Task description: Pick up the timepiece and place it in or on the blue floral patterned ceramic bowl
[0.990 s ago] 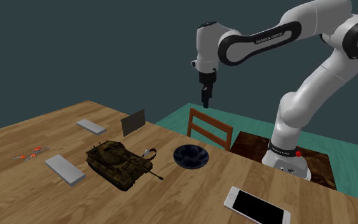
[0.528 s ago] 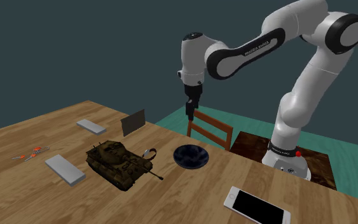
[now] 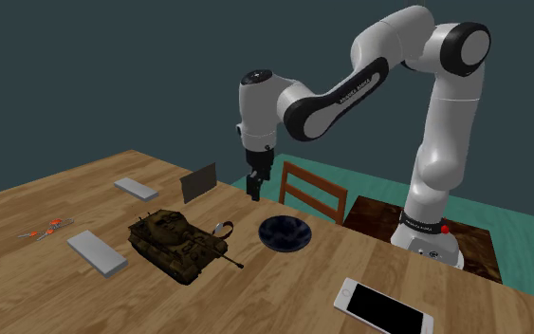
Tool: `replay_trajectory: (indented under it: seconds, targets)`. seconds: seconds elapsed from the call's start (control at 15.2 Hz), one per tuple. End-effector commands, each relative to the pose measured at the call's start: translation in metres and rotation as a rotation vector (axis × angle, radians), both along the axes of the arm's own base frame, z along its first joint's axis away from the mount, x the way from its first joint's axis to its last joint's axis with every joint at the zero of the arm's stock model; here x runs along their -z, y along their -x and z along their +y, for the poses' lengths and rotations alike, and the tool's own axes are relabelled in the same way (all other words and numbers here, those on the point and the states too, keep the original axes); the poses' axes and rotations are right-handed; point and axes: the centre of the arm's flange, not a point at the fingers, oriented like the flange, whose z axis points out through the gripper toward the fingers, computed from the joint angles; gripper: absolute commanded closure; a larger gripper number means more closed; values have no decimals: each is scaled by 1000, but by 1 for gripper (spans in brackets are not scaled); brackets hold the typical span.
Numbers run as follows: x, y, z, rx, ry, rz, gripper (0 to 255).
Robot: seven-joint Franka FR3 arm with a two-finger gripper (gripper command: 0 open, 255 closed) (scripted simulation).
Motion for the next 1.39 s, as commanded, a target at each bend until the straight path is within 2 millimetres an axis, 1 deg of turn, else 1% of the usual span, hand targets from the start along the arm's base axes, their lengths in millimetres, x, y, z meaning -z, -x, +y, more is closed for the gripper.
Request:
replay_trajectory:
  seconds: [0.0, 0.46, 0.92, 0.99, 1.32]
  targets:
    - [10, -8, 22, 2, 3, -16, 0]
    - [45, -40, 98, 1, 13, -64, 0]
    - [80, -46, 90, 1, 13, -64, 0]
    - [83, -47, 90, 1, 13, -64, 0]
    - [83, -47, 90, 1, 13, -64, 0]
